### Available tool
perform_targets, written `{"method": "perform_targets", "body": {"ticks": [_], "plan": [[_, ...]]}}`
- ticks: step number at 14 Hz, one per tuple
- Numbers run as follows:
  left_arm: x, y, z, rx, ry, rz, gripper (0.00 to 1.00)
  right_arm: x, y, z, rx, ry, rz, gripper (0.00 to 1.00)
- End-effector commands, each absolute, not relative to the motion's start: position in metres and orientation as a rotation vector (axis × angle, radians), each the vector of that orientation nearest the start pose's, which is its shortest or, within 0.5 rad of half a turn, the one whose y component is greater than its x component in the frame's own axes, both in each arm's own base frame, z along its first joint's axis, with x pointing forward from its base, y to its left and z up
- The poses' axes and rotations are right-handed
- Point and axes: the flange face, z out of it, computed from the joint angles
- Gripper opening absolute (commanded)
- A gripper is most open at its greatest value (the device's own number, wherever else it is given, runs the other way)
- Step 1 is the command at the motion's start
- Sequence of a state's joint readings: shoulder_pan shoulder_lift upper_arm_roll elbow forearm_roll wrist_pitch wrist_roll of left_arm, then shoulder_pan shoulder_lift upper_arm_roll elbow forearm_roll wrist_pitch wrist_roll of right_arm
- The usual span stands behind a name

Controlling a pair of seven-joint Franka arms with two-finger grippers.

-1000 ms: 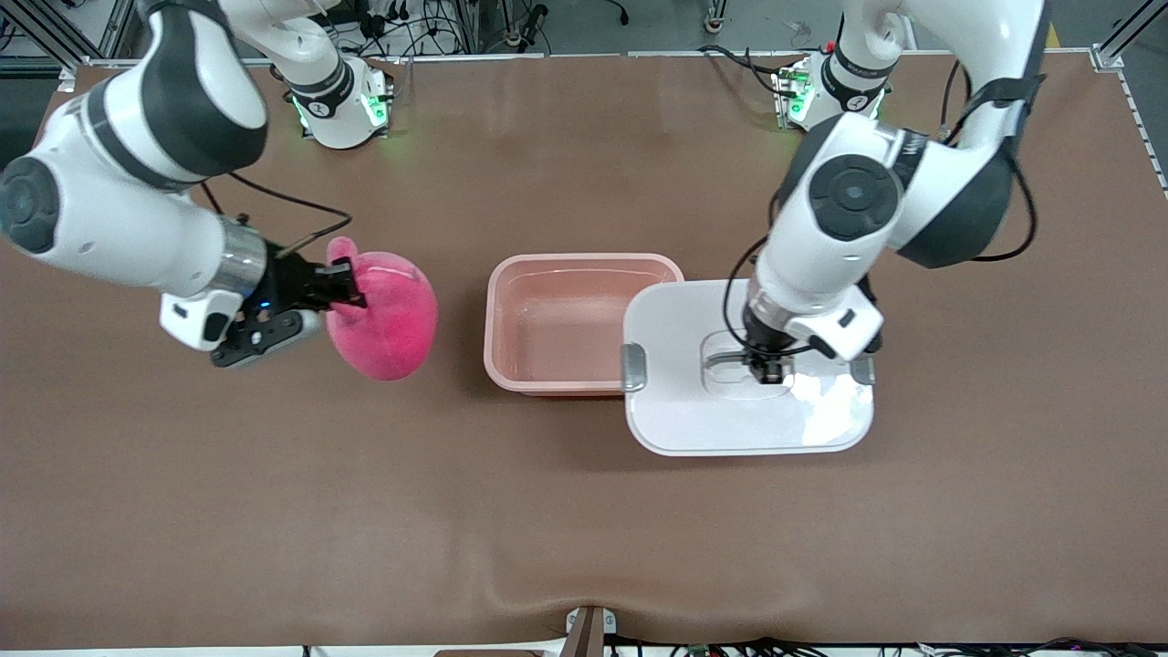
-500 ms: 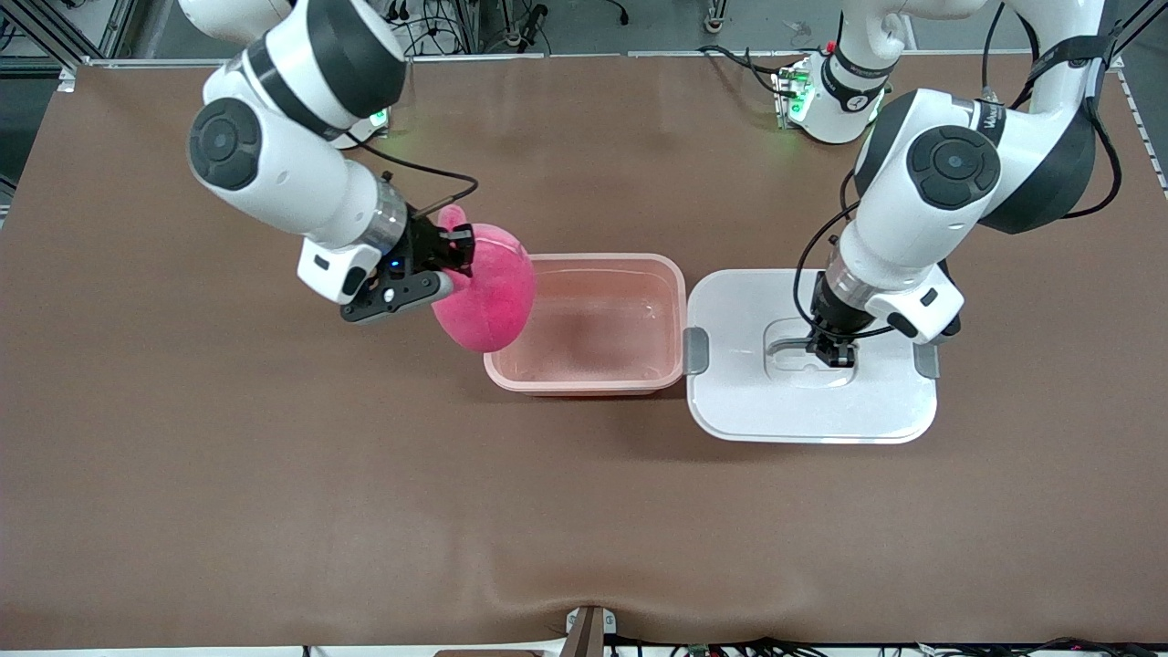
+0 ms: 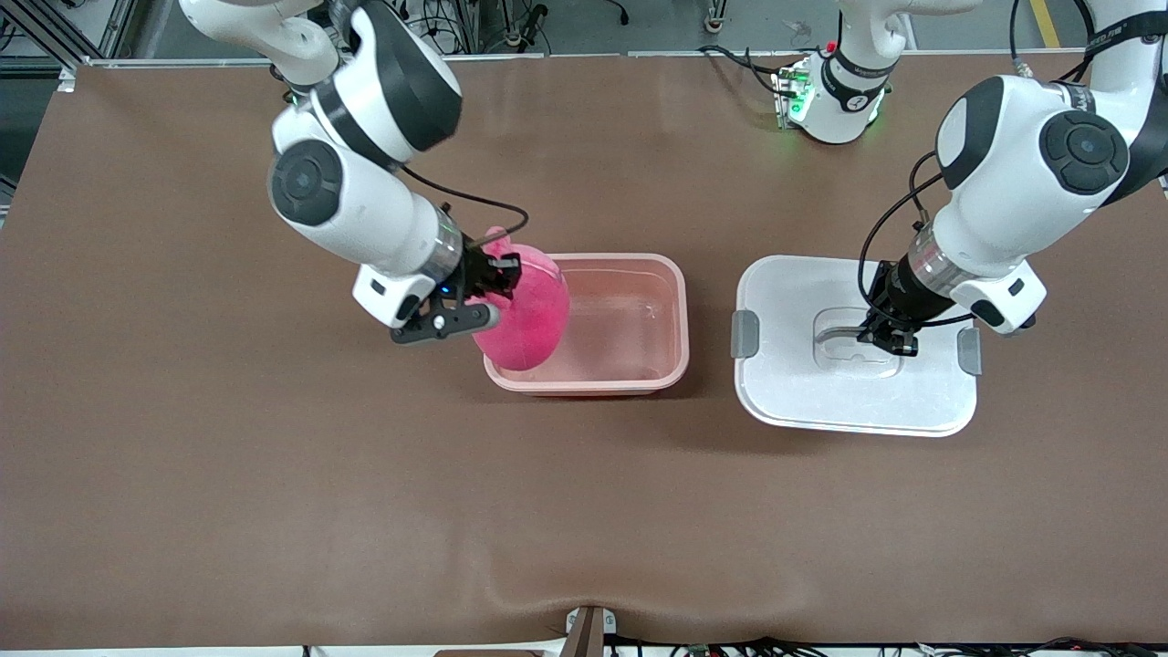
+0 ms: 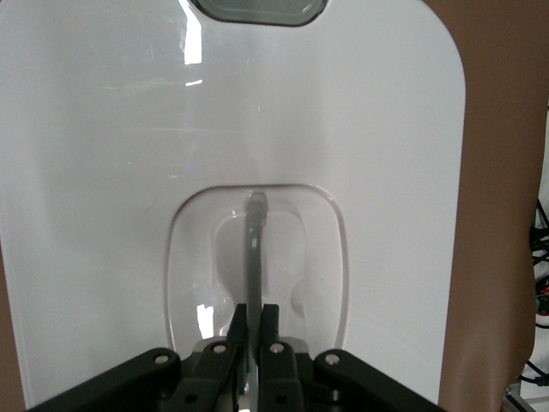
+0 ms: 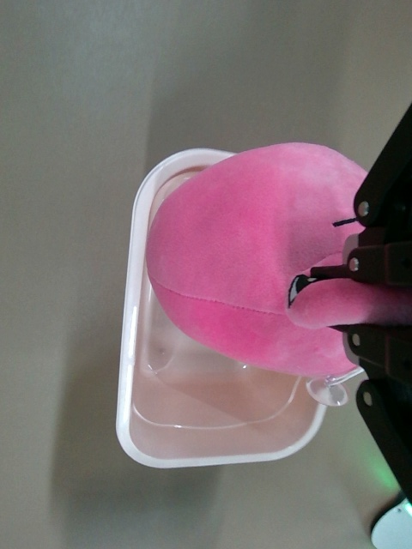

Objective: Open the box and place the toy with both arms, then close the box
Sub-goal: 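Lower the pink plush into the pink box with the right gripper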

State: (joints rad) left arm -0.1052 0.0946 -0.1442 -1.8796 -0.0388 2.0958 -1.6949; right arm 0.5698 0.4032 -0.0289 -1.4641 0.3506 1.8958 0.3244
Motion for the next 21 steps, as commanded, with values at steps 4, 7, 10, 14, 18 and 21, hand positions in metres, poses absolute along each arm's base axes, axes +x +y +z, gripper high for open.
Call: {"method": "perform_targets", "body": {"ticks": [4,7,10,14,18,21], "plan": [[0.554,-0.136,0.458,-2.494,-2.181,-0.103,0.0,0.574,0.402,0.436,-2.828,-0.14,0.158,0.0],[0.554,-0.136,0.458,-2.494,-2.181,-0.103,0.0,0.568,0.419,0.408,-2.848,-0.096,0.208,0.0],[0.553,-0.138,0.457,-2.496,-2.178,-0.099,0.0,0.563,0.431,0.374,-2.876,-0.068,0.27,0.0],[0.552,-0.138,0.456,-2.496,-2.173,-0.098,0.0,0.567,0.432,0.329,-2.905,-0.052,0.318,0.0],[0.552,-0.14,0.456,-2.506,-2.162,-0.098,0.0,0.562,0.44,0.293,-2.925,-0.057,0.351,0.0],[0.551,-0.141,0.452,-2.503,-2.156,-0.09,0.0,0.54,0.479,0.274,-2.931,-0.07,0.286,0.0]]}}
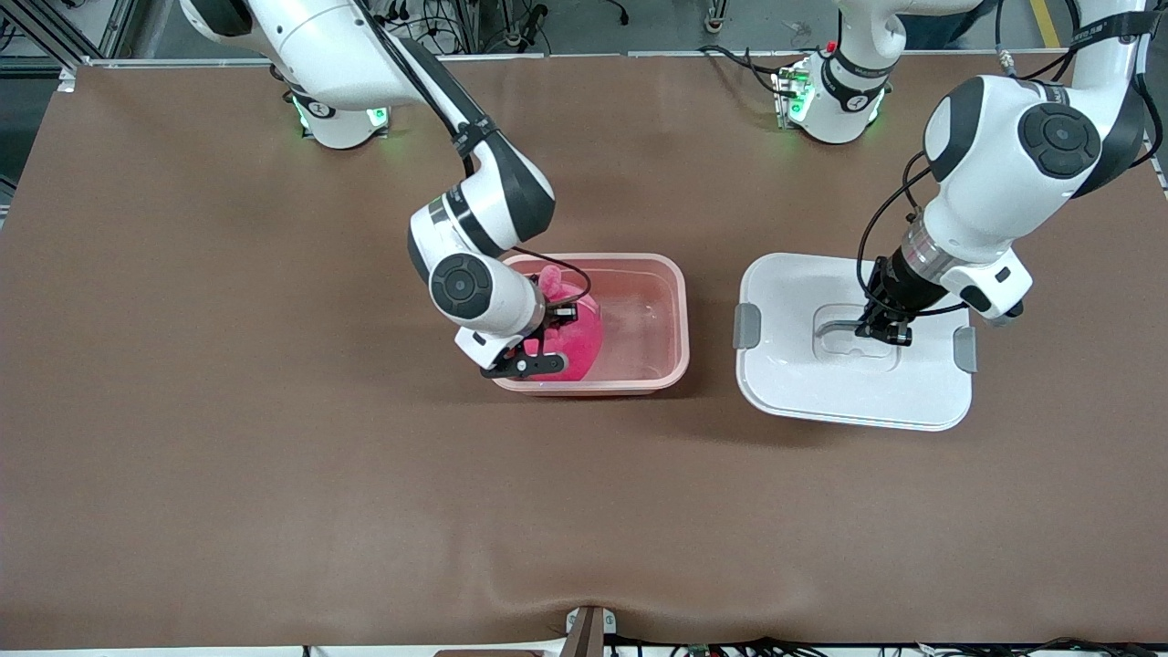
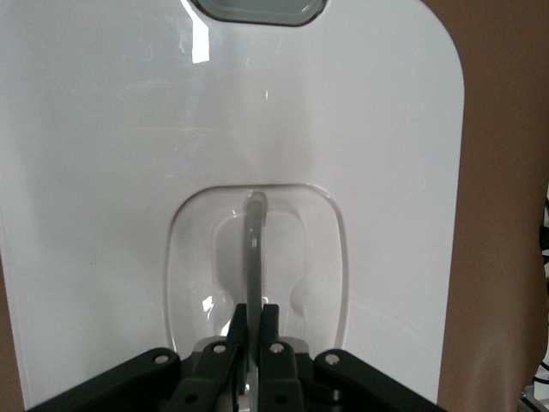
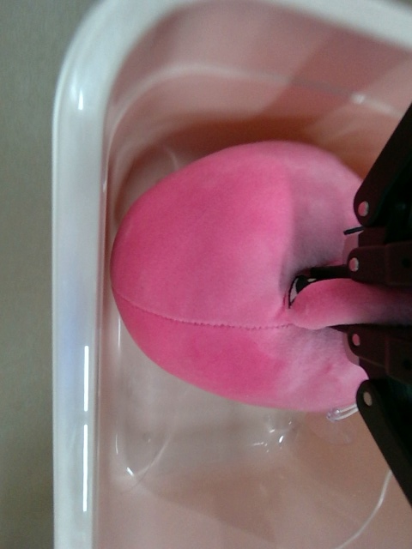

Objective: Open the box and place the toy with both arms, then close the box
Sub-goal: 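Lower the pink plush into the pink box with the right gripper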

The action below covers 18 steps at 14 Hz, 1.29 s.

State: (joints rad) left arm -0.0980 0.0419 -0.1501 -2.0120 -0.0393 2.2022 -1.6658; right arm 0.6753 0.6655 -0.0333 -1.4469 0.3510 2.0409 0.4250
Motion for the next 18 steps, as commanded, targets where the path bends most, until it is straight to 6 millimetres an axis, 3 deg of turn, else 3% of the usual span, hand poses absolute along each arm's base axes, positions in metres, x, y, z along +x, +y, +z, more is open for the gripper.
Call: {"method": "perform_targets", "body": {"ticks": [1,4,7,11,13,14,15,18], "plan": [[0.551,-0.141,0.452,-2.503,-2.156,-0.09,0.0,0.534,0.492,0.268,-2.926,-0.068,0.251,0.0],[0.551,-0.142,0.453,-2.509,-2.154,-0.093,0.0,0.518,0.519,0.249,-2.903,-0.101,0.157,0.0],[0.551,-0.143,0.453,-2.51,-2.152,-0.092,0.0,0.499,0.549,0.218,-2.871,-0.143,0.039,0.0],[0.551,-0.143,0.454,-2.513,-2.151,-0.094,0.0,0.493,0.552,0.194,-2.881,-0.154,0.034,0.0],[0.551,-0.143,0.454,-2.513,-2.151,-0.094,0.0,0.491,0.554,0.193,-2.881,-0.168,0.03,0.0],[0.551,-0.143,0.454,-2.513,-2.151,-0.094,0.0,0.493,0.551,0.193,-2.882,-0.168,0.027,0.34],[0.551,-0.143,0.454,-2.513,-2.151,-0.094,0.0,0.494,0.55,0.192,-2.887,-0.176,0.023,0.99],[0.551,-0.146,0.455,-2.52,-2.147,-0.096,0.0,0.496,0.546,0.187,-2.901,-0.182,0.02,1.0]]}}
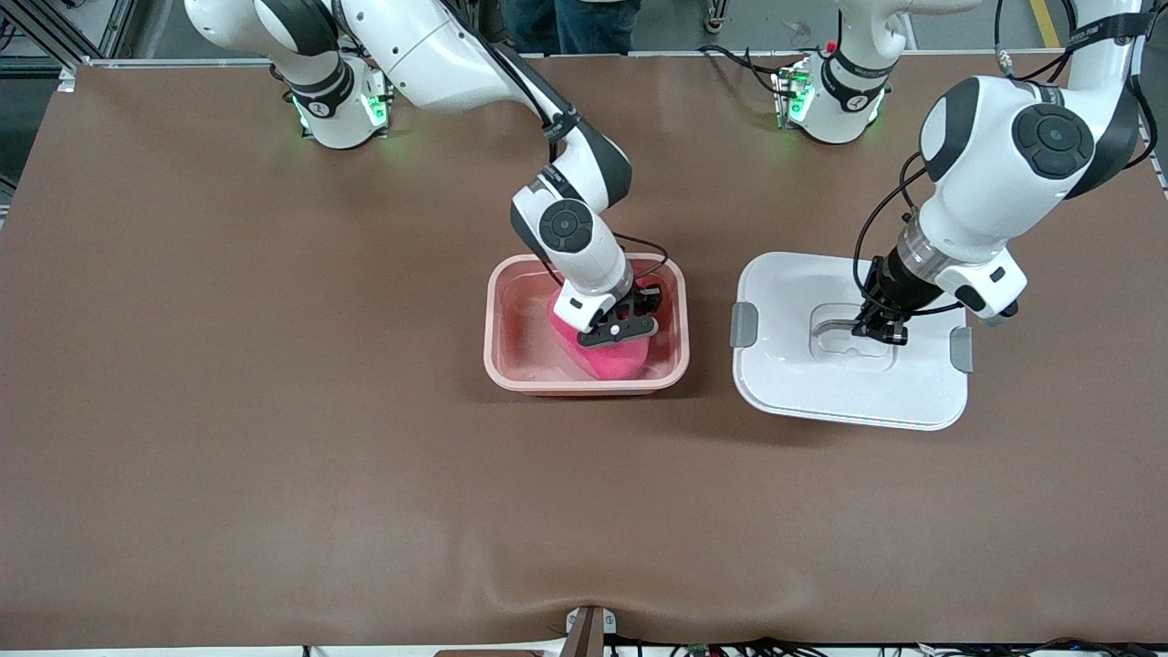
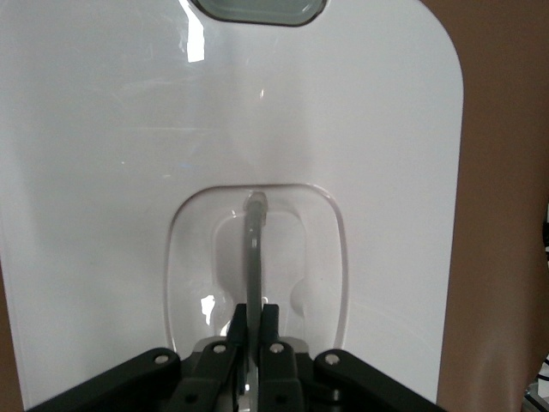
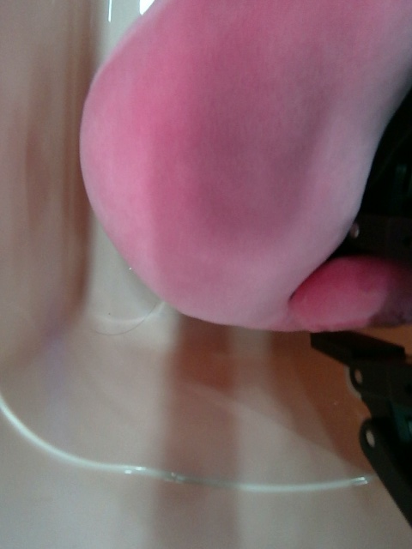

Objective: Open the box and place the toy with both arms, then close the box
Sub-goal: 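Lower the pink plush into the pink box with the right gripper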

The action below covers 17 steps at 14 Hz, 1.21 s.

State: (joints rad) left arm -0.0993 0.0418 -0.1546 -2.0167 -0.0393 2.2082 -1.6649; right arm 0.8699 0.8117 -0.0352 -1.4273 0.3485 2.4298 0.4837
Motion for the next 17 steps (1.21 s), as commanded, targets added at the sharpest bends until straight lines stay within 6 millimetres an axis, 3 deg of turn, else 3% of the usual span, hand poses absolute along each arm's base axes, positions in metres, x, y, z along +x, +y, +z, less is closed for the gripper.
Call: {"method": "perform_targets", "body": {"ticks": [1,4,6,11,15,17], "plan": [[0.551,-0.147,0.457,-2.522,-2.148,-0.099,0.0,0.497,0.545,0.187,-2.905,-0.187,0.018,1.0],[0.552,-0.145,0.459,-2.52,-2.156,-0.104,0.0,0.501,0.543,0.193,-2.901,-0.18,0.01,1.0],[0.552,-0.145,0.459,-2.52,-2.156,-0.104,0.0,0.506,0.542,0.216,-2.885,-0.172,-0.011,1.0],[0.553,-0.143,0.458,-2.518,-2.155,-0.104,0.0,0.526,0.532,0.309,-2.823,-0.158,-0.13,1.0],[0.553,-0.142,0.458,-2.526,-2.145,-0.105,0.0,0.54,0.512,0.361,-2.805,-0.132,-0.155,1.0],[0.553,-0.142,0.46,-2.526,-2.15,-0.107,0.0,0.554,0.49,0.384,-2.8,-0.085,-0.159,1.0]]}}
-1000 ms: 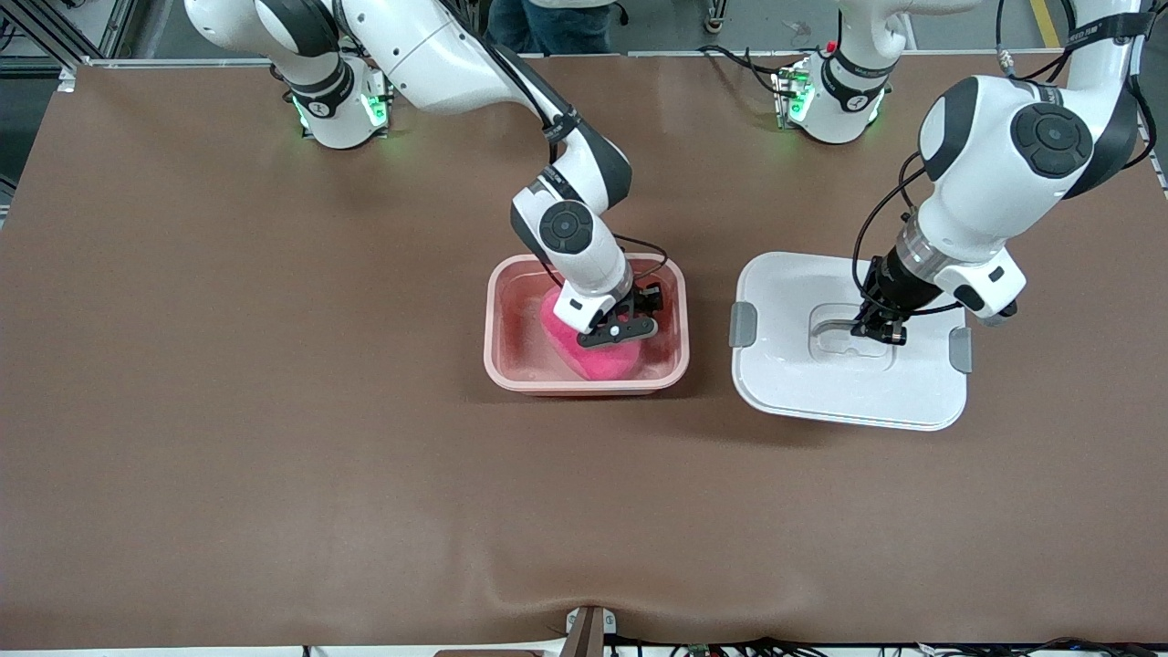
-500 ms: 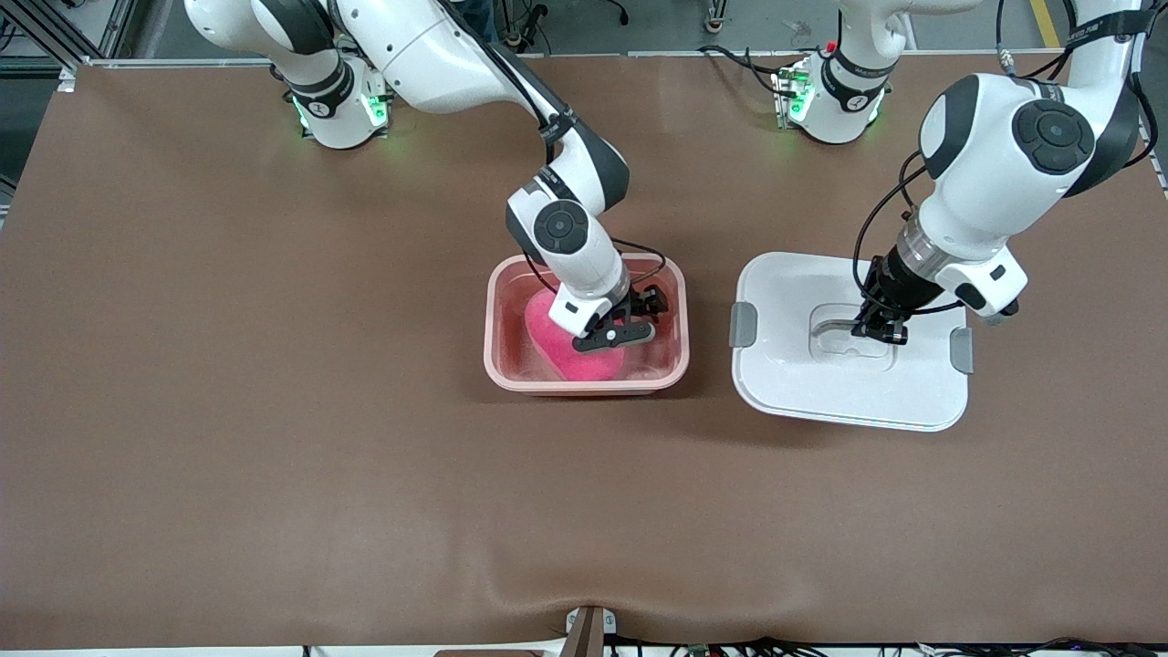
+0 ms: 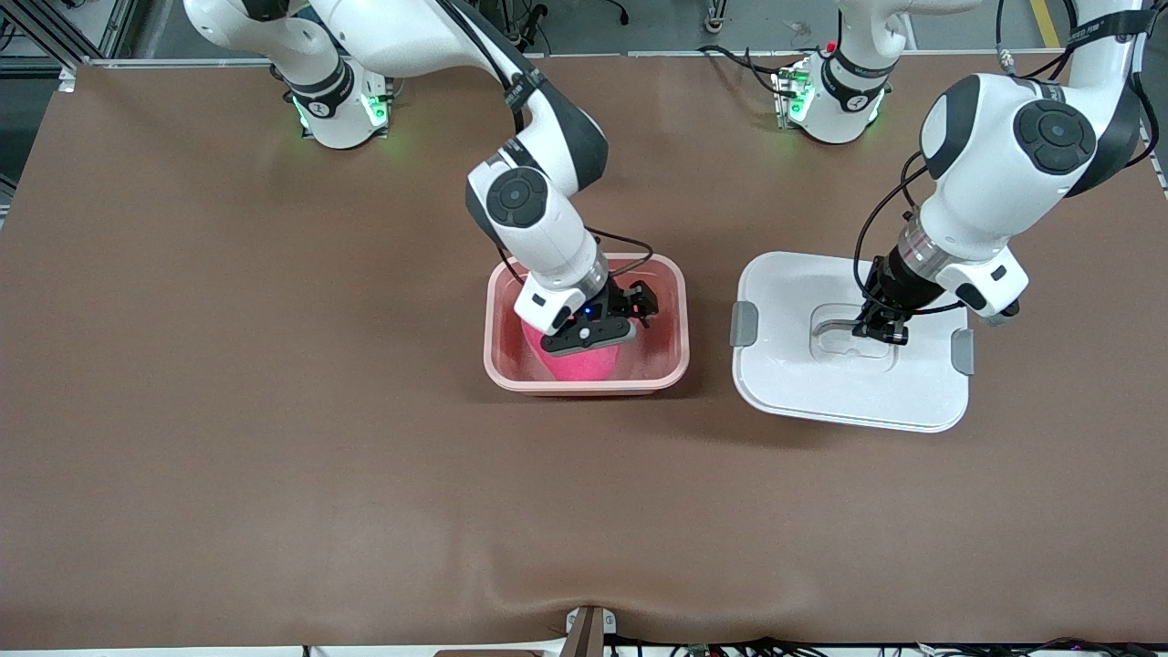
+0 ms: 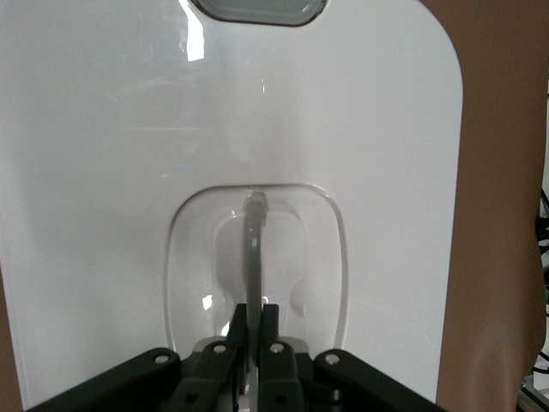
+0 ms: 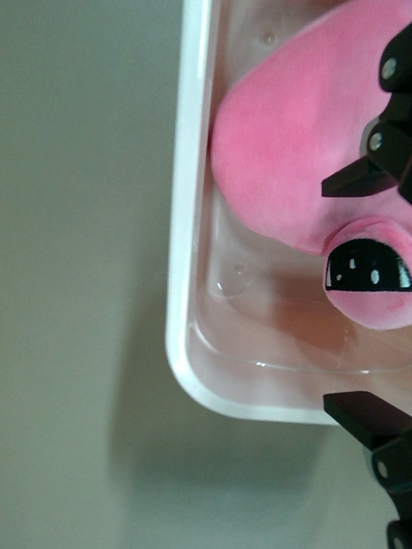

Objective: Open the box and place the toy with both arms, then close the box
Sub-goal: 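Open the right gripper and withdraw it from the box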

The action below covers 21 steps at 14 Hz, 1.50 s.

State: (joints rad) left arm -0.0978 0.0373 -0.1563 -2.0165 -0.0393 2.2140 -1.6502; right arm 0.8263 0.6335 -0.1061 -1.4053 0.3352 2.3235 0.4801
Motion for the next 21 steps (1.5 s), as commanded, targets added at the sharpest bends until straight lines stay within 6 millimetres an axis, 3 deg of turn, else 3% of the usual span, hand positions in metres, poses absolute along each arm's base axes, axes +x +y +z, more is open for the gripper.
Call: {"method": "perform_targets", "body": {"ticks": [1,4,6,8,10,15,17,19,21], "plan": [[0.553,-0.143,0.459,-2.527,-2.146,-0.106,0.0,0.558,0.477,0.393,-2.81,-0.066,-0.134,1.0],[0.554,-0.164,0.47,-2.55,-2.158,-0.109,0.0,0.572,0.423,0.424,-2.834,-0.07,-0.076,1.0],[0.557,-0.176,0.475,-2.532,-2.204,-0.102,0.0,0.584,0.365,0.442,-2.844,-0.157,-0.06,1.0],[0.564,-0.202,0.479,-2.515,-2.257,-0.081,0.0,0.589,0.305,0.464,-2.848,-0.178,-0.031,1.0],[0.572,-0.231,0.484,-2.482,-2.328,-0.056,0.0,0.589,0.259,0.492,-2.853,-0.148,0.026,1.0],[0.579,-0.302,0.475,-2.447,-2.377,-0.041,0.0,0.568,0.165,0.568,-2.992,-0.09,0.023,1.0],[0.583,-0.326,0.466,-2.399,-2.413,-0.075,0.0,0.558,0.114,0.594,-3.017,-0.016,0.031,1.0],[0.581,-0.356,0.455,-2.378,-2.424,-0.077,0.0,0.546,0.056,0.616,-3.011,-0.054,0.053,1.0],[0.581,-0.377,0.444,-2.347,-2.446,-0.098,0.0,0.531,0.015,0.633,-3.008,-0.045,0.063,1.0]]}}
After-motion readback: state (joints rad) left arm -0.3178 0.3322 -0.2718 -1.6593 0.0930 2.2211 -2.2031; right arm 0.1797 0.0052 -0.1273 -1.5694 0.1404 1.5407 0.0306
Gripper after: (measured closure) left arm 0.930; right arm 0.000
